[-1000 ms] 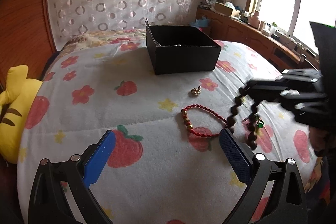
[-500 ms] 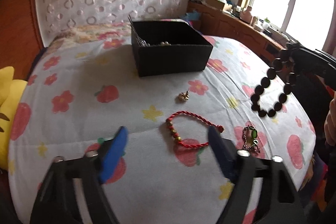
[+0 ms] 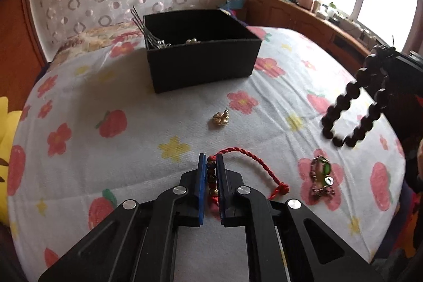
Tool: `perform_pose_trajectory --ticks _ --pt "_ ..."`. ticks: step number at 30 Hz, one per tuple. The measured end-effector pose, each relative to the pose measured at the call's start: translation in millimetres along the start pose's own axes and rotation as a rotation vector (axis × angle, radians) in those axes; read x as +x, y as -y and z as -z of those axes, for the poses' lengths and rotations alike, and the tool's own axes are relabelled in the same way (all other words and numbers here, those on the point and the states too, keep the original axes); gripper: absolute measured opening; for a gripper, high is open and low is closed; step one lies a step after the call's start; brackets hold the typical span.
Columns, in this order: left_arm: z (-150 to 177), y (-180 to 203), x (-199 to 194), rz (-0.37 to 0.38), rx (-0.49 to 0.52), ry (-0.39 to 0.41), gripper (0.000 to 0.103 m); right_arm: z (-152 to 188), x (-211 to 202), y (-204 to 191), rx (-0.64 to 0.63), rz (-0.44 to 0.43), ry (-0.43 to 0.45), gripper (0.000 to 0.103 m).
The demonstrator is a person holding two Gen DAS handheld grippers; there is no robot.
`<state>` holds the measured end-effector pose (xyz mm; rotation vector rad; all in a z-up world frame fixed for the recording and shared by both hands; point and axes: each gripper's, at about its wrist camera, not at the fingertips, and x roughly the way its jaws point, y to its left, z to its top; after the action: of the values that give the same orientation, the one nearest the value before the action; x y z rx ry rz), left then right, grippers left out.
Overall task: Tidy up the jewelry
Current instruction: 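Grasp the red string bracelet with the left gripper while the right gripper holds the bead bracelet, then lower both bracelets into the black box and open both grippers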
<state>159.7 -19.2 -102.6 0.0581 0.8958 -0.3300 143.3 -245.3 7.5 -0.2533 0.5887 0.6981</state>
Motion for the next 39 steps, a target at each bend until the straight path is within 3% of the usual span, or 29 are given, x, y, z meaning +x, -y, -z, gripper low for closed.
perform_pose_trajectory --ticks 14,30,39 --pt "-28 -8 -48 -0.038 -0.028 0.136 0.006 -30 13 14 0.000 0.036 0.032 0.017" --pt "-58 -26 -55 -0.069 -0.057 0.187 0.006 -99 73 45 0.033 0.090 0.023 0.017" --pt "-78 -33 -53 -0.096 -0.056 0.200 0.006 -107 115 44 0.028 0.111 -0.048 0.017"
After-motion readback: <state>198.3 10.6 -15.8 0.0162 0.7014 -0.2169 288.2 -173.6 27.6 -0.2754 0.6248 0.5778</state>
